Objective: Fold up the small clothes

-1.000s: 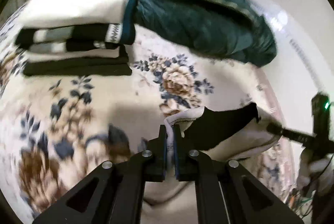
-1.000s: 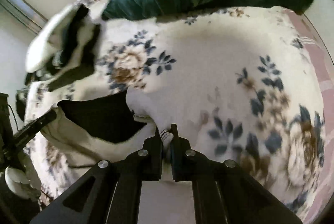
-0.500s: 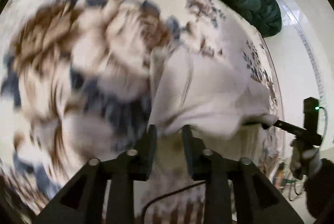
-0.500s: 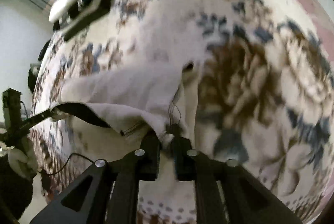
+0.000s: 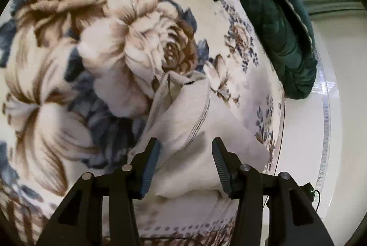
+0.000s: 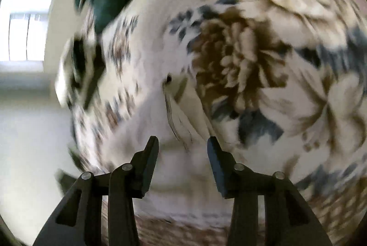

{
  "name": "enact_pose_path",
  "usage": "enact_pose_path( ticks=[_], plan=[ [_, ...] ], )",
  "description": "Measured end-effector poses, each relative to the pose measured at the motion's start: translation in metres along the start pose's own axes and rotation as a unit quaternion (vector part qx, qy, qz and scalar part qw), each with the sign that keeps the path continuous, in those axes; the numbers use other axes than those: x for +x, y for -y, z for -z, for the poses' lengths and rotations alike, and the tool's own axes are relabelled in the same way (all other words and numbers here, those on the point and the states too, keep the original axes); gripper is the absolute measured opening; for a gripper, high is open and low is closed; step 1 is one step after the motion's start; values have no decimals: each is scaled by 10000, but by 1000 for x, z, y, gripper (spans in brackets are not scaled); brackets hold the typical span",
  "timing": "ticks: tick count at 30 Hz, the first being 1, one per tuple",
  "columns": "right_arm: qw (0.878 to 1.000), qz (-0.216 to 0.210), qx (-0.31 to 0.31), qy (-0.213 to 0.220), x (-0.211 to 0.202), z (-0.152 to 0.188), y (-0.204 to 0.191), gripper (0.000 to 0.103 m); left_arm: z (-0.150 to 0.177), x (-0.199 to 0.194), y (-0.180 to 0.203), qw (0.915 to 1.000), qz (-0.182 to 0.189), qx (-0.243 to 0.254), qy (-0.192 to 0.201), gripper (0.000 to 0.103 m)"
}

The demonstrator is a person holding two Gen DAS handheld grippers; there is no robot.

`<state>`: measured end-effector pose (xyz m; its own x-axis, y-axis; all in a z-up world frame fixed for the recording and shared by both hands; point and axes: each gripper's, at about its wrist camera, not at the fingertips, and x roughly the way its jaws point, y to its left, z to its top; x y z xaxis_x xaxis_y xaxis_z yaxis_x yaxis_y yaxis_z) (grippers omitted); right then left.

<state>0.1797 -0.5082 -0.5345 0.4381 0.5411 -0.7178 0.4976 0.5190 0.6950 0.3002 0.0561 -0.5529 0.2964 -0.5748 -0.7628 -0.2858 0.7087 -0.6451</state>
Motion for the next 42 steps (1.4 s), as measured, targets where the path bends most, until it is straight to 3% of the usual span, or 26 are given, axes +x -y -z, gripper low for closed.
enact_pose_path(
  ticks=[2, 5, 6, 7, 8, 12, 14, 15, 16, 18, 22, 23, 24, 25, 29, 34, 36, 38, 40, 41, 42],
  plan=[
    [9996, -101, 280, -33, 8, 3, 5, 47, 3, 9, 2, 9995, -267, 187, -50, 45],
    [9943, 539, 4, -925, 50, 12, 1, 46, 10, 16, 0, 9978, -510, 390, -136, 44],
    [9907, 764, -145, -1117, 61, 18, -1, 41, 11, 15, -1, 9969, -627, 447, -155, 44],
    [9888, 950, -393, -1085, 66, 22, -5, 8, 12, 14, -3, 9960, -727, 487, -186, 44],
    [9855, 1232, -552, -1024, 67, 24, -7, 0, 13, 12, -6, 9949, -844, 501, -222, 45],
    [9816, 1700, -566, -653, 54, 7, -1, 0, 7, -14, -14, 9958, -825, 325, -225, 45],
    [9889, 1272, -443, -621, 41, -4, -6, 6, -1, -29, -6, 9969, -695, 356, -39, 52],
    [9910, 1105, -481, -584, 35, -9, -12, 12, -7, -34, -1, 9970, -667, 396, 69, 58],
    [9920, 1001, -584, -510, 30, -14, -21, 39, -14, -35, 5, 9974, -560, 437, 157, 59],
    [9935, 799, -713, -391, 30, -24, -34, 57, -31, -25, 17, 9969, -483, 582, 215, 59],
    [9933, 737, -672, -580, 69, -51, -52, 57, -60, 23, 33, 9940, -639, 892, -48, 54],
    [9927, 770, -681, -631, 80, -55, -55, 52, -63, 30, 35, 9938, -550, 962, -38, 20],
    [9926, 771, -672, -651, 92, -59, -58, 39, -65, 36, 36, 9929, -579, 1035, -47, 7],
    [9922, 832, -660, -659, 100, -61, -63, 7, -66, 39, 38, 9912, -666, 1145, -35, 7],
    [9912, 1157, -611, -210, 94, -70, -53, 7, -77, 52, 20, 9916, -806, 1004, -105, 7],
    [9884, 1320, -556, -512, 120, -81, -43, 7, -84, 54, 6, 9955, -484, 734, -367, 15],
    [9910, 1097, -372, -666, 117, -87, -42, 10, -84, 38, 5, 9972, -273, 629, -293, 44],
    [9932, 888, -310, -686, 103, -88, -41, 36, -77, 18, -3, 9986, 55, 527, -95, 69],
    [9951, 655, -399, -617, 88, -87, -38, 60, -69, 14, -15, 9987, 394, 298, -127, 71],
    [9953, 534, -425, -692, 86, -86, -35, 68, -65, 19, -22, 9981, 527, 187, -257, 71],
    [9946, 430, -440, -840, 87, -84, -30, 70, -61, 26, -27, 9973, 614, 85, -406, 71]
  ],
)
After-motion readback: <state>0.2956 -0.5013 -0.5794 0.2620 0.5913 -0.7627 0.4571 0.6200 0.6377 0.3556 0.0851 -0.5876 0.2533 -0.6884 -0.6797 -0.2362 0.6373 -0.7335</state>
